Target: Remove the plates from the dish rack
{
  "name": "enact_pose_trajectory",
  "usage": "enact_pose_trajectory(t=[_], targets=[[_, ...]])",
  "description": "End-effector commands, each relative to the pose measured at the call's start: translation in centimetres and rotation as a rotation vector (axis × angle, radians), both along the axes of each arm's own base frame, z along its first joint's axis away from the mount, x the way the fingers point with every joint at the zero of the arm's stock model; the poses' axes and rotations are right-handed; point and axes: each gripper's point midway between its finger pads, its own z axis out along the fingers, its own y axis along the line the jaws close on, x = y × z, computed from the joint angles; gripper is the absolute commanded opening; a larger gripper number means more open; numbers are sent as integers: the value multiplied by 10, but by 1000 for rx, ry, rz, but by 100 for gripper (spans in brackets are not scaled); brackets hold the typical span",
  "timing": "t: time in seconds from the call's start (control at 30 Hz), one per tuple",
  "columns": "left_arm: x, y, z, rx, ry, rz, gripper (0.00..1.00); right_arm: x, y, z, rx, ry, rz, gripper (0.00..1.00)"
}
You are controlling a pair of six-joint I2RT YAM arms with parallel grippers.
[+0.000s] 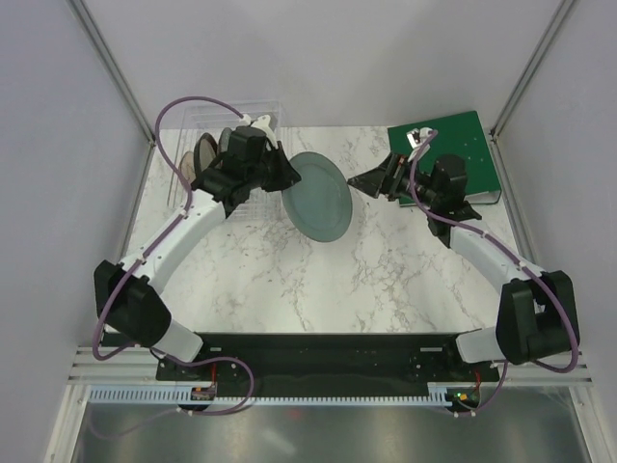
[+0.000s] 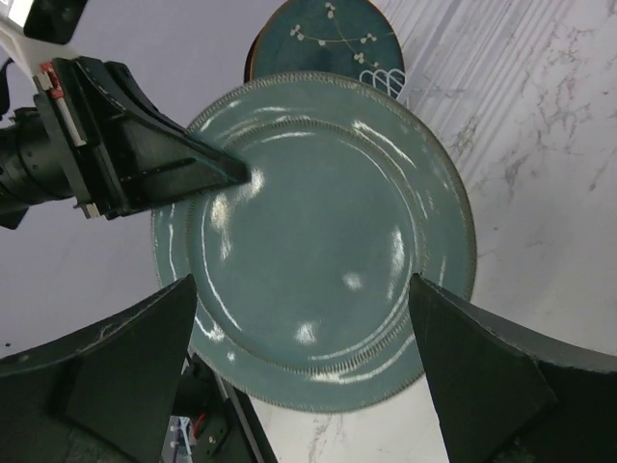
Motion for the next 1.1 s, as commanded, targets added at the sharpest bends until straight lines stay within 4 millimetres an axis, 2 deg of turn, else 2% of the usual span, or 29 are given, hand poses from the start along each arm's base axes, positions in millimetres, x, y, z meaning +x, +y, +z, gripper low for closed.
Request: enact_pose_trajectory(t=[0.0, 0.13, 0.23, 0.4, 0.47, 0.5, 0.57, 0.63, 0.7, 0.73, 0.77, 0.8, 0.83, 0.87, 0.9, 0.93, 0.97, 1.0, 1.03, 1.07], targets=[[-2, -33, 110, -356, -260, -85, 2, -2, 10, -6, 60, 1, 43, 98], [-7, -25, 115, -362, -277, -71, 2, 6, 2, -27, 3, 42, -25, 98], [-12, -18, 116, -380, -282, -62, 2, 9, -3, -33, -34, 47, -58, 98], [-13, -6, 115, -405, -290, -55, 2, 9, 0, -44, -27, 76, -47, 98], [-13, -1, 114, -417, -287, -46, 2, 12, -1, -45, -19, 83, -55, 98], [-12, 2, 106, -419, -274, -36, 2, 12, -1, -47, -18, 86, -55, 98], [-13, 1, 108, -435, -282, -55, 2, 10, 3, -38, 16, 66, -32, 98], [-13, -1, 102, -436, -264, -63, 2, 9, 9, -32, 47, 53, 2, 97], [-13, -3, 99, -455, -256, -70, 2, 5, 15, -31, 81, 56, 55, 91], [-13, -4, 97, -462, -251, -74, 2, 5, 19, -20, 108, 4, 81, 88], [-13, -6, 96, -476, -245, -76, 2, 1, 24, -15, 154, 28, 111, 81], [-13, -7, 94, -484, -245, -82, 2, -2, 27, -21, 176, 47, 150, 78], [-13, -9, 94, -492, -243, -91, 2, -4, 30, -7, 218, -18, 184, 75], [-13, -10, 94, -501, -241, -92, 2, -7, 32, -2, 274, 22, 207, 74], [-12, -11, 94, -508, -243, -97, 2, -7, 34, -12, 302, 67, 230, 72], [-12, -12, 93, -511, -240, -97, 2, -11, 35, 1, 341, -8, 261, 69], [-12, -11, 94, -518, -244, -97, 2, -15, 36, 5, 399, 37, 283, 66], [-12, -12, 94, -520, -244, -100, 2, -15, 36, -3, 425, 60, 290, 64], [-13, -12, 97, -525, -250, -107, 2, -21, 34, 6, 457, -3, 317, 62], [-12, -12, 96, -524, -248, -107, 2, -23, 34, 9, 484, 0, 331, 54]])
